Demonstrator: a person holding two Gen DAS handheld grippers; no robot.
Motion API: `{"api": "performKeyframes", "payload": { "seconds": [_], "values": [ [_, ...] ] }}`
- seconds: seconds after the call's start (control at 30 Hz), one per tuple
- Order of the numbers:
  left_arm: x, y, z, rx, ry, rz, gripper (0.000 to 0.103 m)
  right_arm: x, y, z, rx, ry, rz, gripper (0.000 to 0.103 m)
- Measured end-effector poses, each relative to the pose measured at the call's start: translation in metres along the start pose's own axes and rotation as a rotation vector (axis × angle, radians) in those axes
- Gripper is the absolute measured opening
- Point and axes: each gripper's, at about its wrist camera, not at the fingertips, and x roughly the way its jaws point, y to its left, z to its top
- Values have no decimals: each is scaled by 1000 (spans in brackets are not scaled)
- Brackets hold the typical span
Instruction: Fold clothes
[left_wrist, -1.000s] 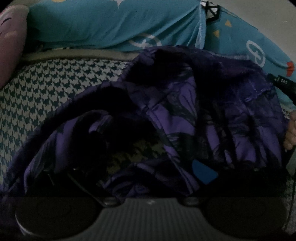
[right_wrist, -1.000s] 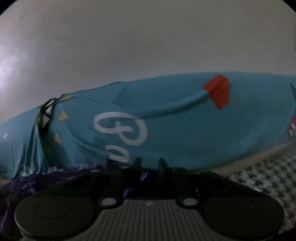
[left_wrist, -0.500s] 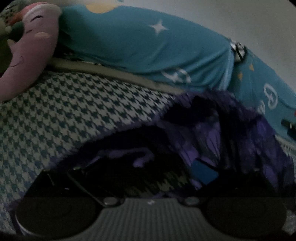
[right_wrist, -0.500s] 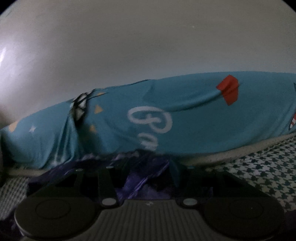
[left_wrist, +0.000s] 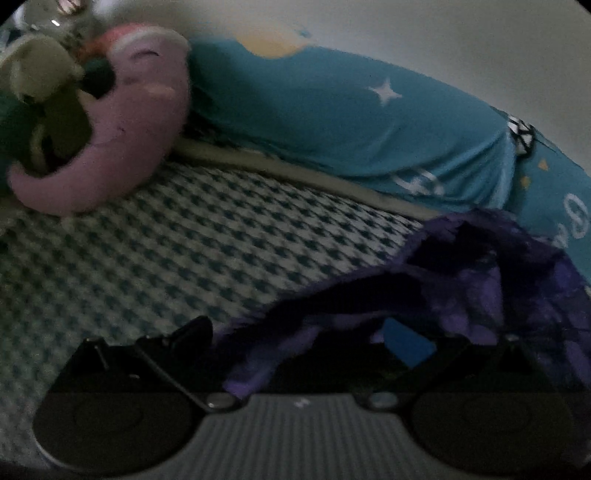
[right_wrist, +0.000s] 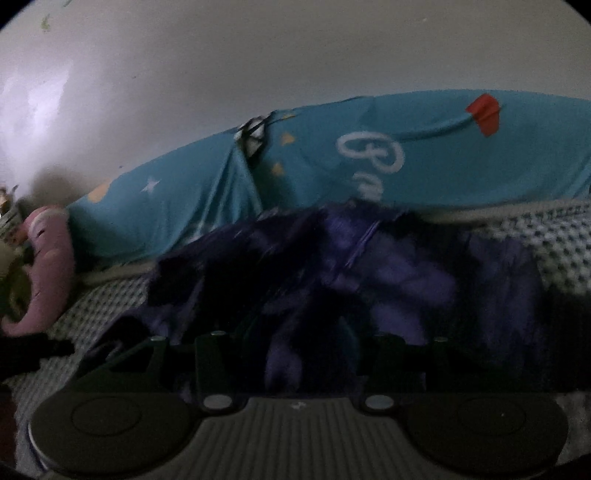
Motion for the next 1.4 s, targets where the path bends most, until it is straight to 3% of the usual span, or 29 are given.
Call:
{"api": "performKeyframes", "payload": {
  "seconds": [0.2,0.67,1.13,1.27,1.4],
  "values": [
    [-20,8,-14,-22,-61,115,103,-19,15,-34,-25,51,5,50],
    [-41,33,-68,-161,33,228,103,-41,33,-72,-67,116,50,51],
    [-86,40,-125,-229,20,344,103,-57,34,-81,-67,98,54,51],
    [-109,36,-129,-204,-31,381,103,-57,33,-81,-68,93,55,51],
    [-141,38,-125,-207,-134,402,103,-55,34,-83,-86,89,39,51]
  ]
}}
